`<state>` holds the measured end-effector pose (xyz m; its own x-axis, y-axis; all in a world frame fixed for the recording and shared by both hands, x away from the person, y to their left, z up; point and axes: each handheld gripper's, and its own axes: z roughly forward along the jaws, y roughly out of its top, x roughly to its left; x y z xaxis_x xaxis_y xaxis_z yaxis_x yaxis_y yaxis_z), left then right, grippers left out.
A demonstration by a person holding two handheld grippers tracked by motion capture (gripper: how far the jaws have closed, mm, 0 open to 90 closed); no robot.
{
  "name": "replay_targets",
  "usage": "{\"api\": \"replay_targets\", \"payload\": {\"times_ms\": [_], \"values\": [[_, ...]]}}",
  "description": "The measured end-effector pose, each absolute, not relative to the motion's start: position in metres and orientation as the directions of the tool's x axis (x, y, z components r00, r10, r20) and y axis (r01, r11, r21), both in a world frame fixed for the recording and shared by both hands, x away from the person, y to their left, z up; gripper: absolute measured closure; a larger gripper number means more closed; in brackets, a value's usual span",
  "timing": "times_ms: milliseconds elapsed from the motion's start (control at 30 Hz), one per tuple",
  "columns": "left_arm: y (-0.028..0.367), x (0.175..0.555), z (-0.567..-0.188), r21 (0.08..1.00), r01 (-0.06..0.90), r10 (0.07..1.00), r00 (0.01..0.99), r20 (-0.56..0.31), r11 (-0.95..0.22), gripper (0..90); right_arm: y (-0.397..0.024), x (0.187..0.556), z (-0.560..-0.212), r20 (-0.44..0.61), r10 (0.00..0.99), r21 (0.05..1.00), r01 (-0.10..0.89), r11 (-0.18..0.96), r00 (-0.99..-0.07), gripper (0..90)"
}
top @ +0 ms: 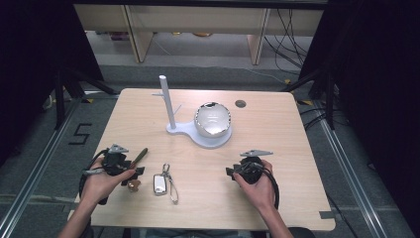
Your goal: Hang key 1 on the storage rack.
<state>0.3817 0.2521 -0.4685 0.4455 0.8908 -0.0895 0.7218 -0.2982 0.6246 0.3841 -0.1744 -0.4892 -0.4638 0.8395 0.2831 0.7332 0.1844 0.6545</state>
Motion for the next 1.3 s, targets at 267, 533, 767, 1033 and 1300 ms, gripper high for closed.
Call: {"api": "replay_targets", "payload": {"times_ms": [267,533,767,1033,1300], "values": [[0.260,0.390,-0.462,0.586,0.745,0.895,0.440,-0.072,-0.319,37.3,-0.179,0.382,-0.487,0.311,0.851,0.607,0.777,0.165,-0.423,61.2],[0.264,0.396,-0.456,0.550,0.750,0.882,0.469,-0.051,-0.367,40.8,-0.179,0.384,-0.480,0.296,0.855,0.568,0.798,0.201,-0.426,61.6],[0.262,0.409,-0.451,0.446,0.785,0.864,0.501,-0.050,-0.429,45.3,-0.179,0.382,-0.476,0.325,0.855,0.546,0.818,0.180,-0.405,61.7],[0.261,0.426,-0.452,0.374,0.804,0.857,0.513,-0.040,-0.463,50.3,-0.182,0.386,-0.478,0.319,0.853,0.546,0.816,0.191,-0.413,61.4],[0.254,0.437,-0.466,0.310,0.828,0.861,0.506,-0.052,-0.467,54.2,-0.180,0.386,-0.478,0.321,0.848,0.543,0.815,0.201,-0.423,60.8]]}}
